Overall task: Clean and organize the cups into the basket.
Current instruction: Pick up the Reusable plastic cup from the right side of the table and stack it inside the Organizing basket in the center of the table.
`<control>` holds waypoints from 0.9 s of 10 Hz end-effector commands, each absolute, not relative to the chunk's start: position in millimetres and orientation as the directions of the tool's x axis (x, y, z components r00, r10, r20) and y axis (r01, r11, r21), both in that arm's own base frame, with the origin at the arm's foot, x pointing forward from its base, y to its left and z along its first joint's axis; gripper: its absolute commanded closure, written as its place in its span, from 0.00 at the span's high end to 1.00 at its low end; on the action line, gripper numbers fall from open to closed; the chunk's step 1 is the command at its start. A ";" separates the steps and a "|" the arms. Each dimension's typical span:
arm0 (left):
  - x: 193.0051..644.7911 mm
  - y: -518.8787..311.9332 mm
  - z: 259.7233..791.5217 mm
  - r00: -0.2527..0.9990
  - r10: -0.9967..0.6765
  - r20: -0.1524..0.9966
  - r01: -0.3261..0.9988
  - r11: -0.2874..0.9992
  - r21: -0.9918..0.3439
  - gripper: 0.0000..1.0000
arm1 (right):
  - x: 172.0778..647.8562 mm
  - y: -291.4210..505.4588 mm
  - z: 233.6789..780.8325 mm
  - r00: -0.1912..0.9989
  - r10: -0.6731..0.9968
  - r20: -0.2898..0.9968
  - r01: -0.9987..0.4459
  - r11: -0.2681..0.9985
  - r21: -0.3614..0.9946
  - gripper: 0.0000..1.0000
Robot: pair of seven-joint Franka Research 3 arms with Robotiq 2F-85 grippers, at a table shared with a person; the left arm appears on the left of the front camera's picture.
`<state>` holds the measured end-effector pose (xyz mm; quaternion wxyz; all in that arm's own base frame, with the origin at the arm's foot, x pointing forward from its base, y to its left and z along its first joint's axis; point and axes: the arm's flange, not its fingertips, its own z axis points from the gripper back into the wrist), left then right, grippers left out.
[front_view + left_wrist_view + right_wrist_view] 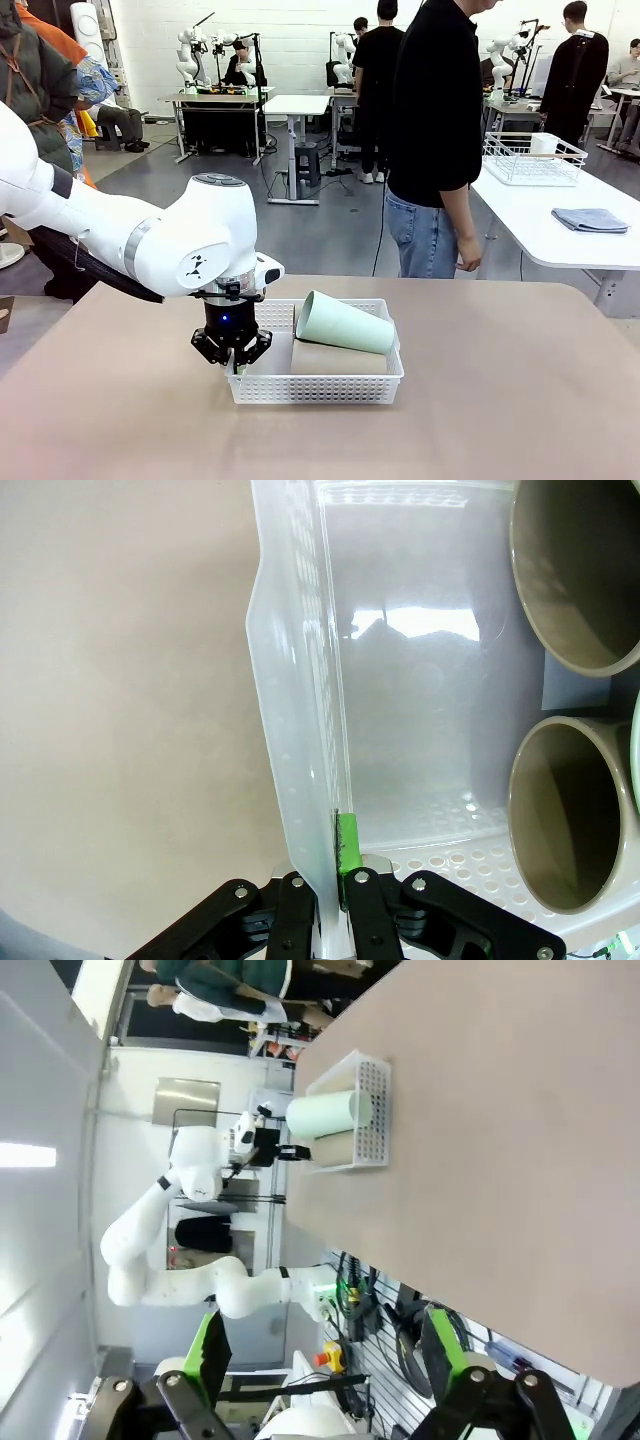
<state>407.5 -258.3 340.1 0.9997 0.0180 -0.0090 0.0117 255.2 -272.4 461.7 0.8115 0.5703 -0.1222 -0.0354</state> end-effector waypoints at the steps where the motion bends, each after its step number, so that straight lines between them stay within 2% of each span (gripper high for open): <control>1: 403.7 -255.6 337.3 1.000 0.015 0.014 -0.015 0.999 0.045 0.00 | 251.3 -296.3 456.9 0.954 -0.238 0.184 -0.117 0.271 0.956 1.00; 3: 403.7 -255.6 337.3 1.000 0.015 0.014 -0.015 0.999 0.045 0.00 | 249.4 -301.5 451.4 0.943 -0.276 0.187 -0.124 0.230 0.965 1.00; 4: 403.7 -255.6 337.3 1.000 0.015 0.014 -0.015 0.999 0.045 0.00 | 253.8 -299.2 447.9 0.938 -0.291 0.187 -0.108 0.267 0.958 1.00; 9: 403.7 -255.6 337.3 1.000 0.015 0.014 -0.015 0.999 0.045 0.00 | 244.6 -294.8 453.1 0.949 -0.263 0.172 -0.101 0.263 0.960 1.00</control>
